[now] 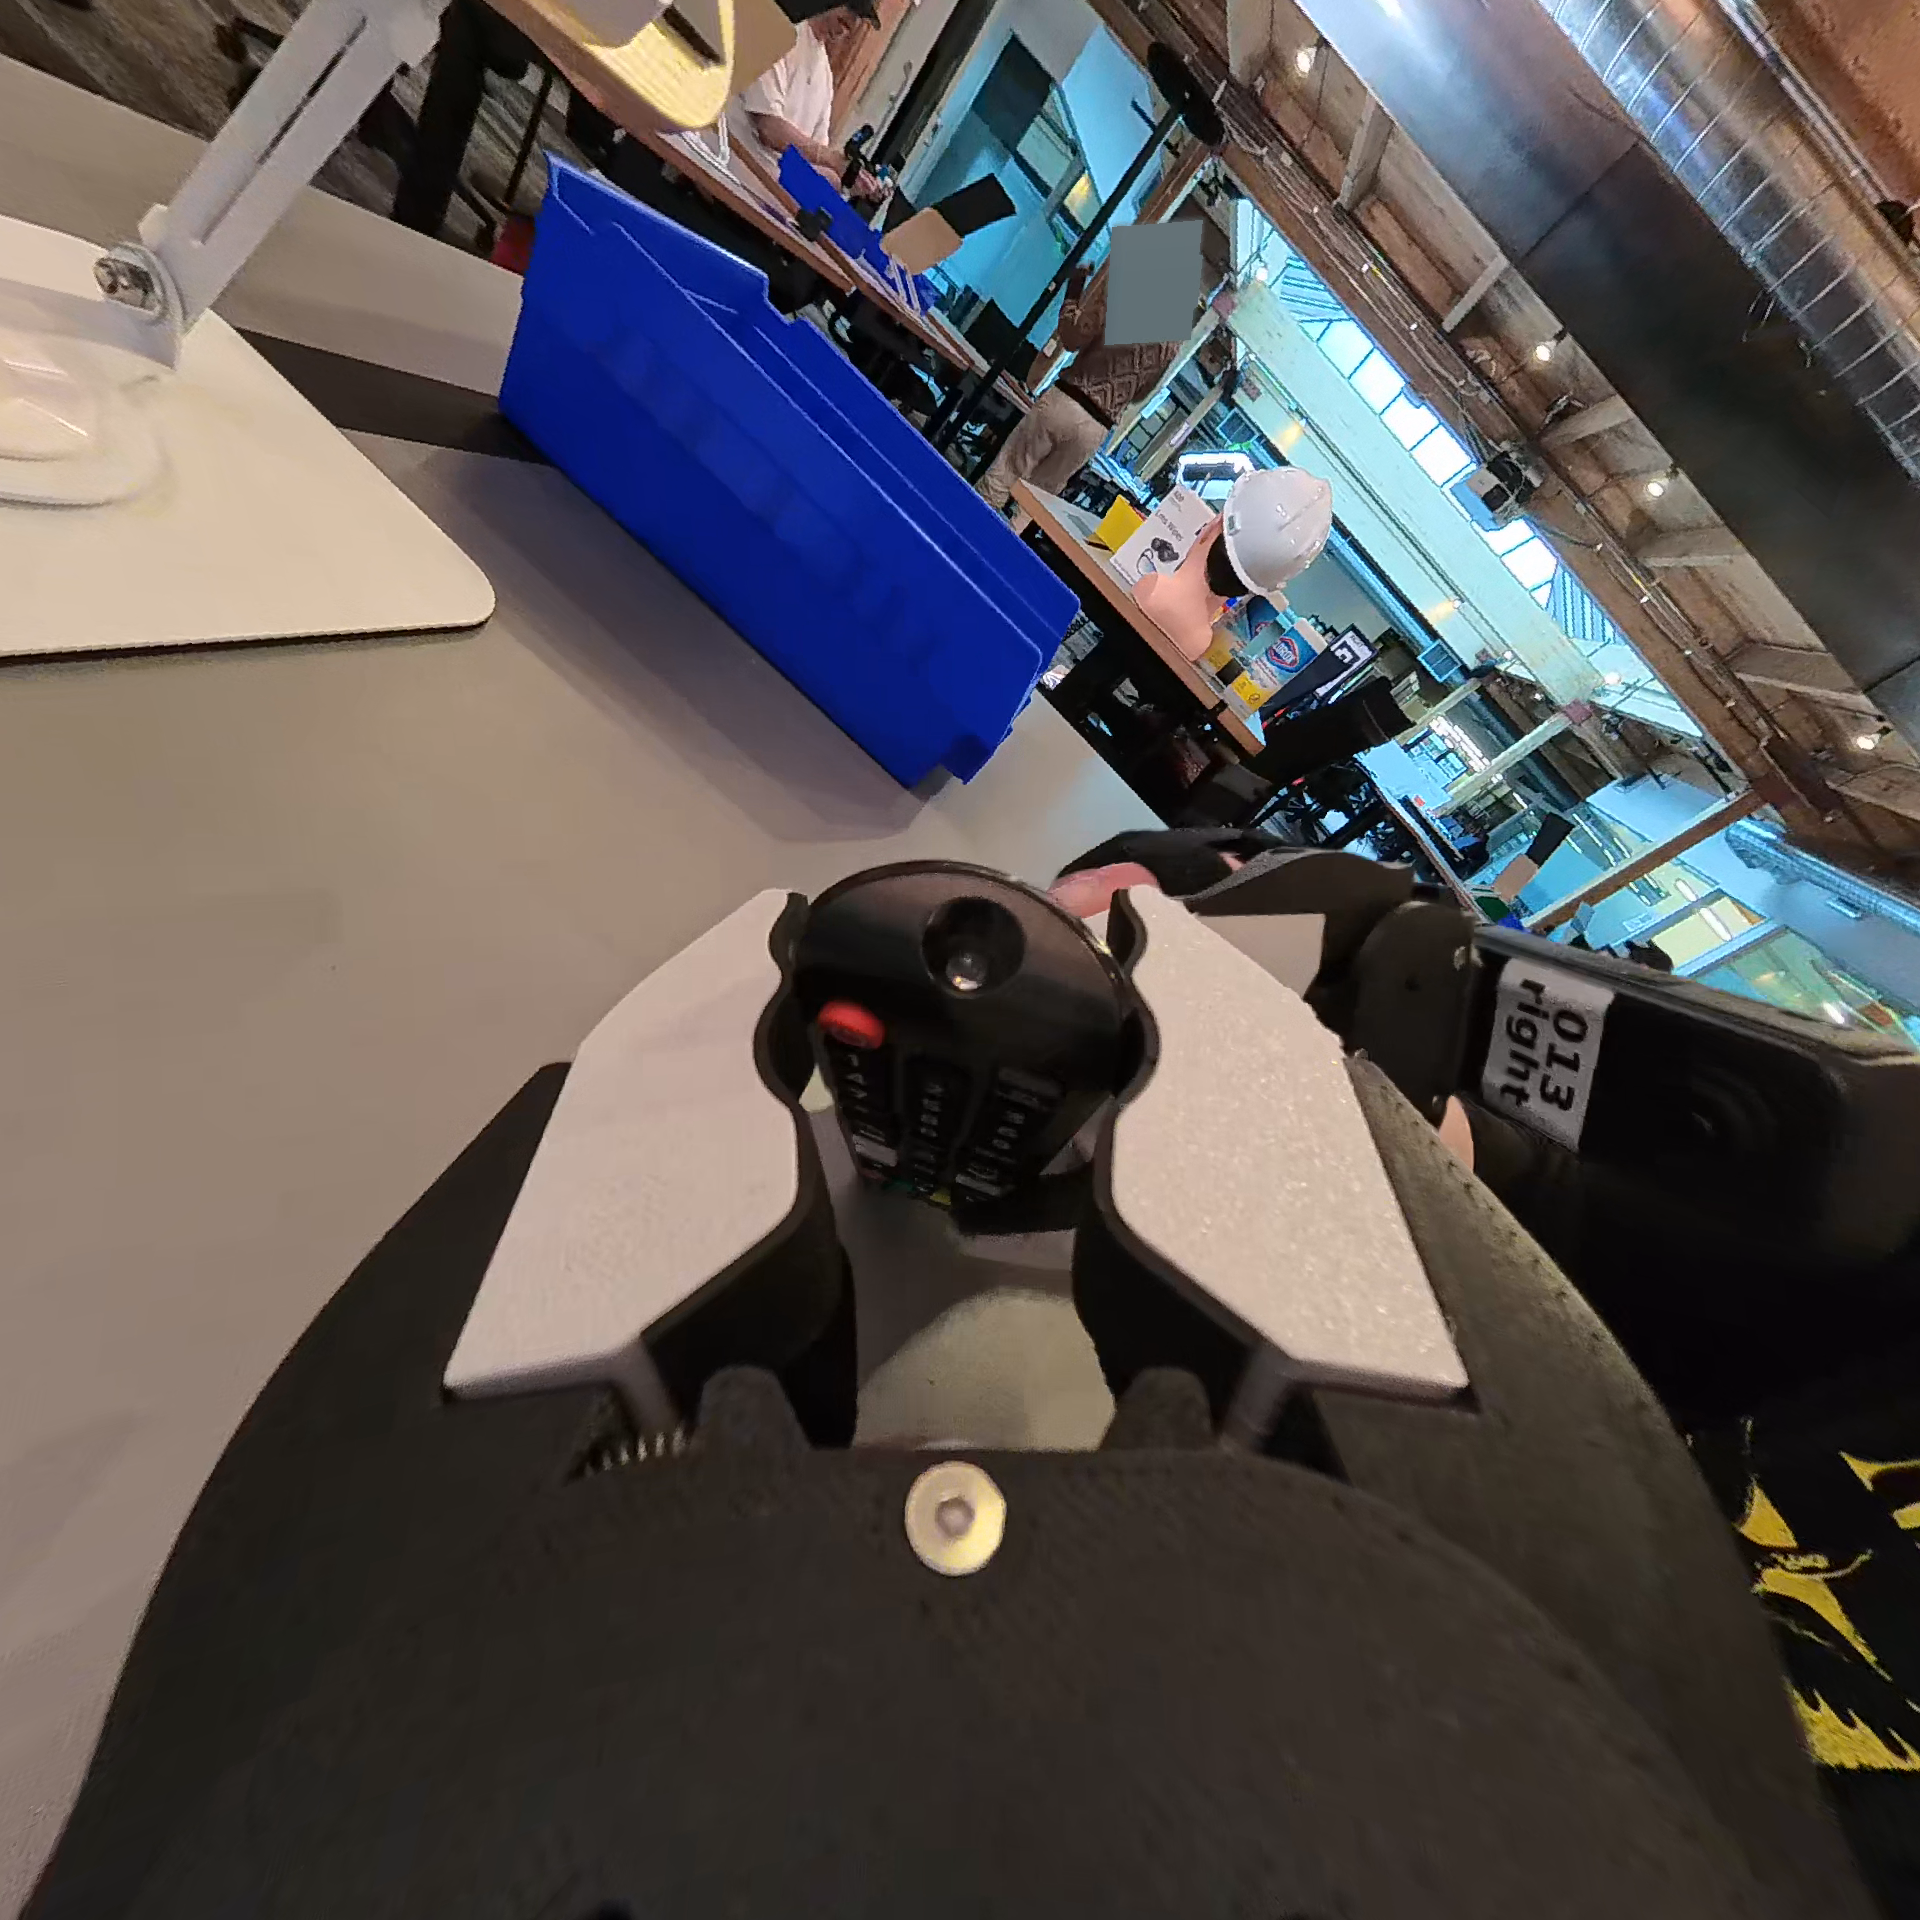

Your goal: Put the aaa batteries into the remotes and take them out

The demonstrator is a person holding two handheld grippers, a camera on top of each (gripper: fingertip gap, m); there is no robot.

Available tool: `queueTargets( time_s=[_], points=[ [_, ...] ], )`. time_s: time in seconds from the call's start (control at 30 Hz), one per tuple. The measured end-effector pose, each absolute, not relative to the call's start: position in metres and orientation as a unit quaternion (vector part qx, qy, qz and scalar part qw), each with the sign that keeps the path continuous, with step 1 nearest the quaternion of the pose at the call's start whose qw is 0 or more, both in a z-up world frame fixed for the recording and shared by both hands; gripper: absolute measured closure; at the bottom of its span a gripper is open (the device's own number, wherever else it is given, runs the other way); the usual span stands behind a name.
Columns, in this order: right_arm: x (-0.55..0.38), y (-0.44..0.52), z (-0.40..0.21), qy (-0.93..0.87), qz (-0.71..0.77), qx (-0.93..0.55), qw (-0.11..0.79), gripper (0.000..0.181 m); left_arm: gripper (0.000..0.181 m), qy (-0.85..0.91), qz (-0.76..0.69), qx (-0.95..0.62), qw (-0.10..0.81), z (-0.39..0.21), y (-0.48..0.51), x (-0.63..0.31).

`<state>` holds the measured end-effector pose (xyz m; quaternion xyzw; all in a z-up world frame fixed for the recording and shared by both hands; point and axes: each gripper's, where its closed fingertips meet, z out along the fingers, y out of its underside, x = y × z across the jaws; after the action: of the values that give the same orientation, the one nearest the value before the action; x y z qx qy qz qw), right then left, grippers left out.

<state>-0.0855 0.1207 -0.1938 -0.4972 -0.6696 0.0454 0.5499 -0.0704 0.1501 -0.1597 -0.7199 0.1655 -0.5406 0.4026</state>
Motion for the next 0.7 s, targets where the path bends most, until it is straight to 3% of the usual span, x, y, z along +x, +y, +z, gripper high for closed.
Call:
queueTargets(
  time_s=[0.7],
  points=[
    [-0.062, 0.127, -0.206, -0.671, 0.016, -0.522, 0.525, 0.145, 0.128, 0.149, -0.528, -0.727, 0.414, -0.159, 0.166, -0.06]
  ],
)
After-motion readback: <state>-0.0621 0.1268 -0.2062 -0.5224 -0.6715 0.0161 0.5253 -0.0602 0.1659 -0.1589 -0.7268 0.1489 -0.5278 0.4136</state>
